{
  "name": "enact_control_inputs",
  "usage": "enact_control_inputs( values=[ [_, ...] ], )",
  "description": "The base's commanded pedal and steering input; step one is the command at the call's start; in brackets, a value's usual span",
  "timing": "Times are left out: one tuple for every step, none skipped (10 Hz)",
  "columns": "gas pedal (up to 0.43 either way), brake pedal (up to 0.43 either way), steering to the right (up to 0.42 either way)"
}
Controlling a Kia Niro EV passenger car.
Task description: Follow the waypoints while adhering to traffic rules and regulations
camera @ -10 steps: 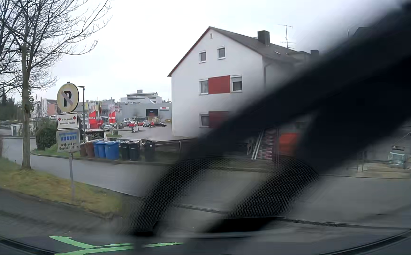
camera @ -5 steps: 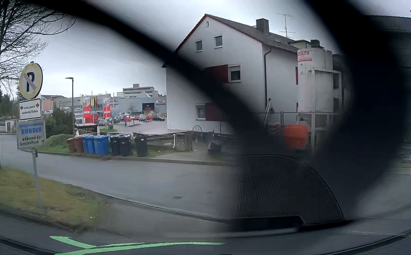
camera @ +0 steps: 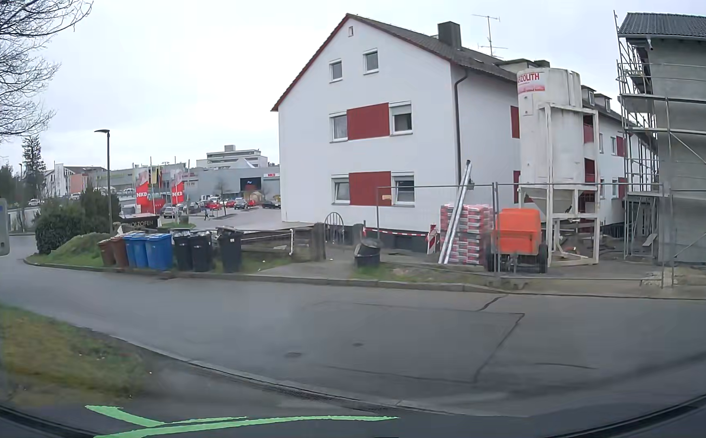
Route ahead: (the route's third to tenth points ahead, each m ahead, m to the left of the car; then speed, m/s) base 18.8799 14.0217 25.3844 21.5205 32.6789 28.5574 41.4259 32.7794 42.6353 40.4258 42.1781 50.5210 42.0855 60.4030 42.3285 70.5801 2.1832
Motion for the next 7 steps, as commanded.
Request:
enact_control_inputs(
  values=[
    [0.000, 0.287, 0.023],
    [0.000, 0.287, 0.023],
    [0.000, 0.293, 0.024],
    [0.000, 0.299, 0.023],
    [0.000, 0.305, 0.022],
    [0.000, 0.305, 0.022],
    [0.000, 0.299, 0.020]
  ],
)
